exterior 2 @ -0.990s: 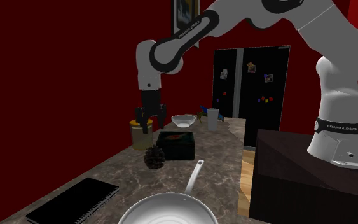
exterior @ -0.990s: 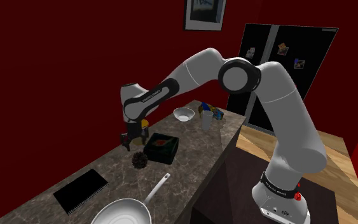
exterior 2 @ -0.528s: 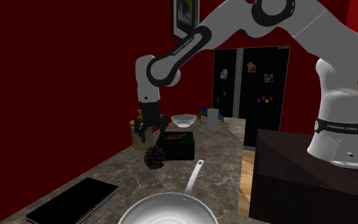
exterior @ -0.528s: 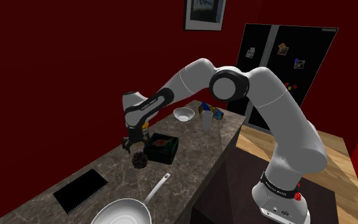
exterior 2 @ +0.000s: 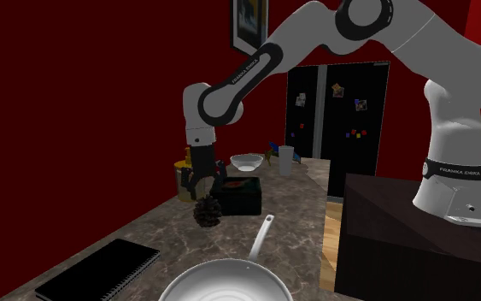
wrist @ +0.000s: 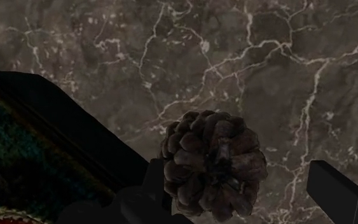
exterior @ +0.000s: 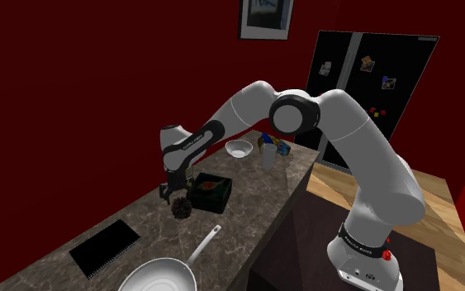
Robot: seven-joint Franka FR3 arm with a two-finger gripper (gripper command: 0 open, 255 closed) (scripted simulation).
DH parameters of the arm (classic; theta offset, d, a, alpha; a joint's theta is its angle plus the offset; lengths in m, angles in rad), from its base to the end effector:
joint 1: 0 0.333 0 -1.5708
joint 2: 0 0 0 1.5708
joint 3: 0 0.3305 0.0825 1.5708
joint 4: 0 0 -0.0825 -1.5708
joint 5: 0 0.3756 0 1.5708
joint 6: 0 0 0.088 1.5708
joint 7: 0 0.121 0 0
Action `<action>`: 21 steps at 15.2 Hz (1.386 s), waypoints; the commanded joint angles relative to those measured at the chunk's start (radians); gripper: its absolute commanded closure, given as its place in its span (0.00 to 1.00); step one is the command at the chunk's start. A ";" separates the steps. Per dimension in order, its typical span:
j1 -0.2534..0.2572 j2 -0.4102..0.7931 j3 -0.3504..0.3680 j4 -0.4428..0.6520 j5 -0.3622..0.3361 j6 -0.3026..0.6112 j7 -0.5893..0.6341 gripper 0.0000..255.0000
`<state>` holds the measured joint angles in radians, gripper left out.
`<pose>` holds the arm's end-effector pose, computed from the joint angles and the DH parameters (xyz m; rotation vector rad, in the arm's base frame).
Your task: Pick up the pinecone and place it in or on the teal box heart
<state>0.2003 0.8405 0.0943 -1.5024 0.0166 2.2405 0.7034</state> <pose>0.6759 0.1954 0.1618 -3.0313 0.6899 0.1983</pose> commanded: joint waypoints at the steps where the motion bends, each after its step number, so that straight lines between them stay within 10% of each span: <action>1: 0.000 0.000 0.000 -0.001 0.000 0.001 0.000 0.00; 3: 0.000 0.000 0.000 -0.001 0.000 0.001 0.000 0.00; 4: 0.000 0.000 0.000 -0.001 0.000 0.001 0.000 1.00; 21: -0.003 -0.075 0.003 -0.015 0.003 -0.060 0.003 1.00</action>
<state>0.1983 0.7756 0.0973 -1.5181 0.0191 2.1913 0.7068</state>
